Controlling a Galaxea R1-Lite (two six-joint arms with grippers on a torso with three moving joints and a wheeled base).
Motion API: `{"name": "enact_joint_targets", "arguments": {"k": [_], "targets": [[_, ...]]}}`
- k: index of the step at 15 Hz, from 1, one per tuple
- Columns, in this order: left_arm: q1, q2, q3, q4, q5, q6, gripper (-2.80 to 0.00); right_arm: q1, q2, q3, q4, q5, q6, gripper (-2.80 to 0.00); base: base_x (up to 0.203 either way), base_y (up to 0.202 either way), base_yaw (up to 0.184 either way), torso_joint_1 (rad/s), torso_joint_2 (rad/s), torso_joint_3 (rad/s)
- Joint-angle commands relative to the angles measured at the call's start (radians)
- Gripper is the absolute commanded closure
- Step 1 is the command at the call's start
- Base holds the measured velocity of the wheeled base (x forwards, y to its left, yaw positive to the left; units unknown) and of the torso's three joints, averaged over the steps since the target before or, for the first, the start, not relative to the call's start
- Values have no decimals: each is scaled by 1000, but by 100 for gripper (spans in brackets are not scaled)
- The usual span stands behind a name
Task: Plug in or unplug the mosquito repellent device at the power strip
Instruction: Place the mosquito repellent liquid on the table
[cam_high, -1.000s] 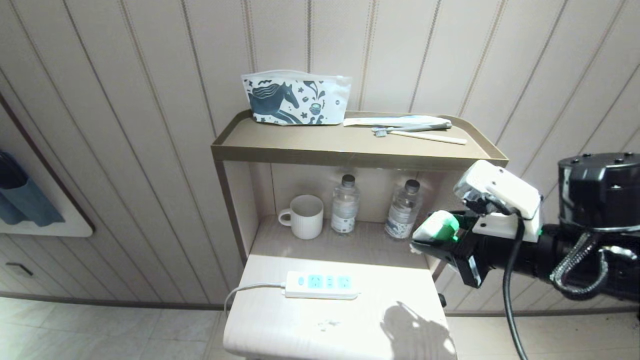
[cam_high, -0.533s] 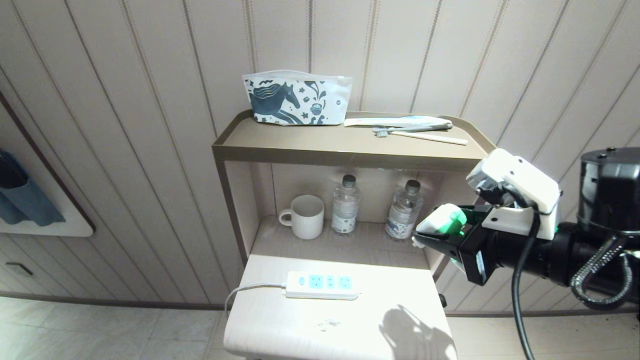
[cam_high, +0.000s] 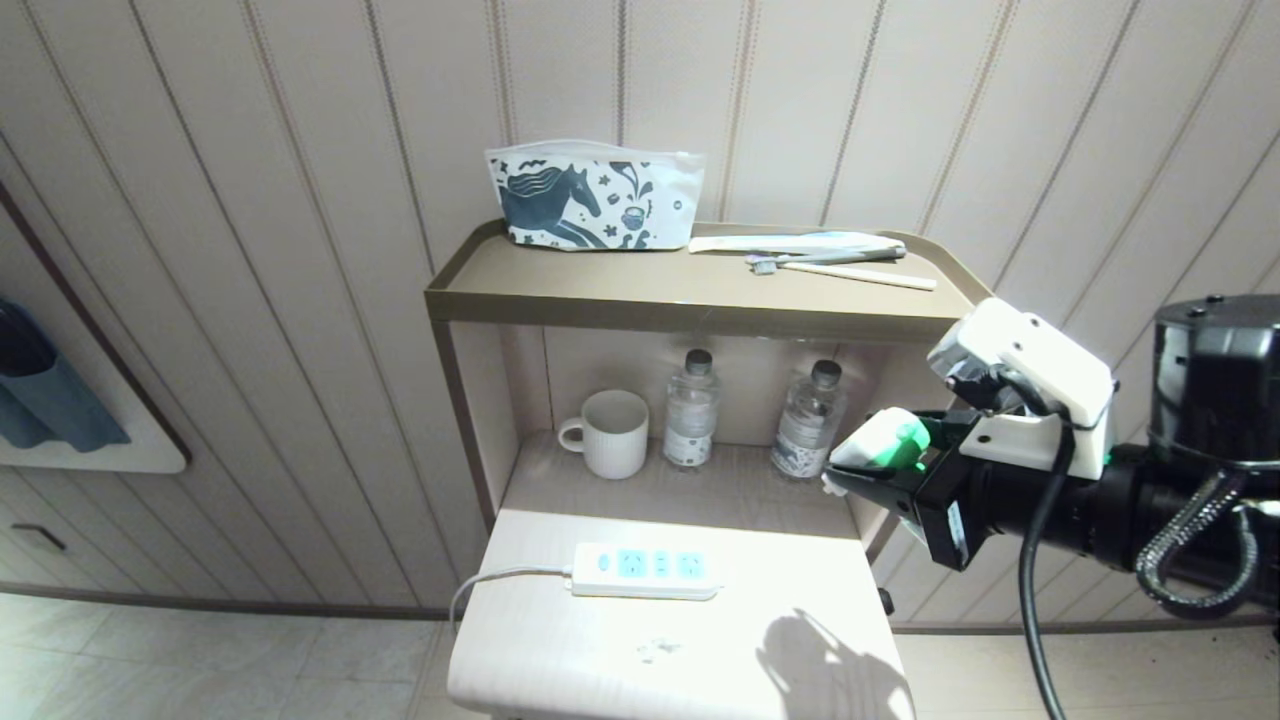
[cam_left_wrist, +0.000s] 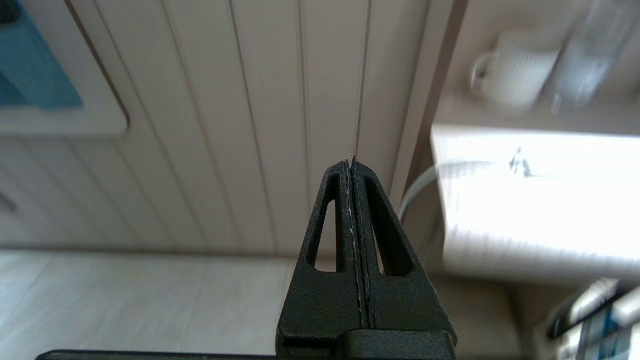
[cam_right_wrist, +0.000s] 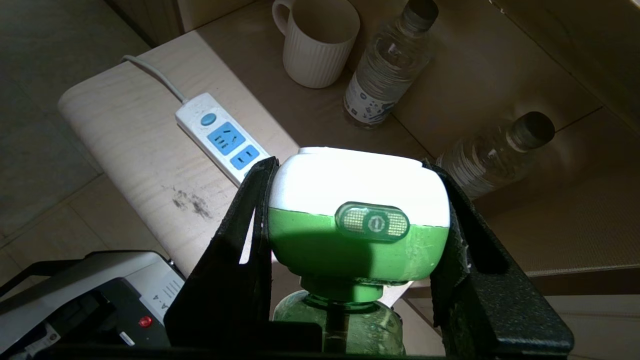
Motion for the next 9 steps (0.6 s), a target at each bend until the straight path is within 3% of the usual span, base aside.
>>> {"name": "enact_joint_targets", "arguments": {"k": [1,4,8,9], "targets": [[0,0,-6,-132,24,-9,0,1,5,4,-2,-1,-4,0,0,0,0,0,0,0],[0,0,-22,-282,69,136,0,9,-1,7,-2,-1,-4,0,0,0,0,0,0,0],[0,0,-2,-599,120,312,0,9,-5,11,-2,-1,-5,0,0,0,0,0,0,0],[0,0,-1,-618,134,319,0,9,-5,11,-2,-1,-5,0,0,0,0,0,0,0]]}}
